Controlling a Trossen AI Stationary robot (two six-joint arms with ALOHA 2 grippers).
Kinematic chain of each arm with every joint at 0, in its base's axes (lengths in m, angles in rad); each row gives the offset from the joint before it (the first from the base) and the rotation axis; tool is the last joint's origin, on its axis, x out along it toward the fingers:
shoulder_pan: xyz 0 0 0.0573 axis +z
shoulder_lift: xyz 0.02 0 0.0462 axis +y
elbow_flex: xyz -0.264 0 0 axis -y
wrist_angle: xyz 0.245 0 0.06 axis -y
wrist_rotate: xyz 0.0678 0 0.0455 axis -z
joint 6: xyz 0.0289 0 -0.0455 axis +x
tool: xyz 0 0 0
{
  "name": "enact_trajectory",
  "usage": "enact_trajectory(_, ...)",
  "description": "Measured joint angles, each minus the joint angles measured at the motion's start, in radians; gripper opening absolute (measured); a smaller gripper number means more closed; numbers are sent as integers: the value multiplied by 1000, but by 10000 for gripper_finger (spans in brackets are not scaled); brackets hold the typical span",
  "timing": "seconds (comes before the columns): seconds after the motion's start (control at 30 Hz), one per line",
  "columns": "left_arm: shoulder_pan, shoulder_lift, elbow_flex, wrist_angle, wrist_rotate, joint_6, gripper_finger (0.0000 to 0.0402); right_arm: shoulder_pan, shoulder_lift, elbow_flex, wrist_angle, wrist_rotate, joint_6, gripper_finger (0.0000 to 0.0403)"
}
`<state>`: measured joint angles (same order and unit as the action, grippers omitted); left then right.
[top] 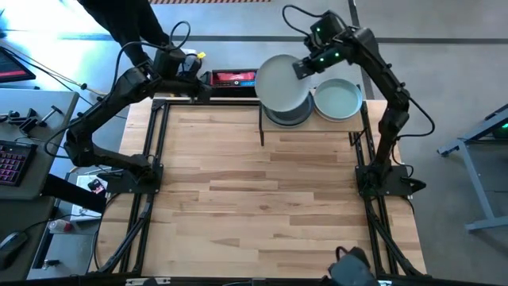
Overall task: Place and stack plates onto a shelf
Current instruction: Stack the gray plate on top of the black plate on the shelf
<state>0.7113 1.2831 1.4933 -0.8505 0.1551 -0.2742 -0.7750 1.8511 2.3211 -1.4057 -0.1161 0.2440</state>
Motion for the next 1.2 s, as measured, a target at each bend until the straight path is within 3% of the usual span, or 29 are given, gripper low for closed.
enact_trajectory(0.5,-8,0,0,-48,-9,25,131,-53,-2,-60,-90,-78,-70,0)
enact_trajectory(0.93,-7,1,0,-63,-23,50,131,-96,-198,-417,159,-154,-11,0)
enact_trajectory(1.2,-7,1,0,-63,-29,43,131,-166,-359,-724,450,-247,195,0)
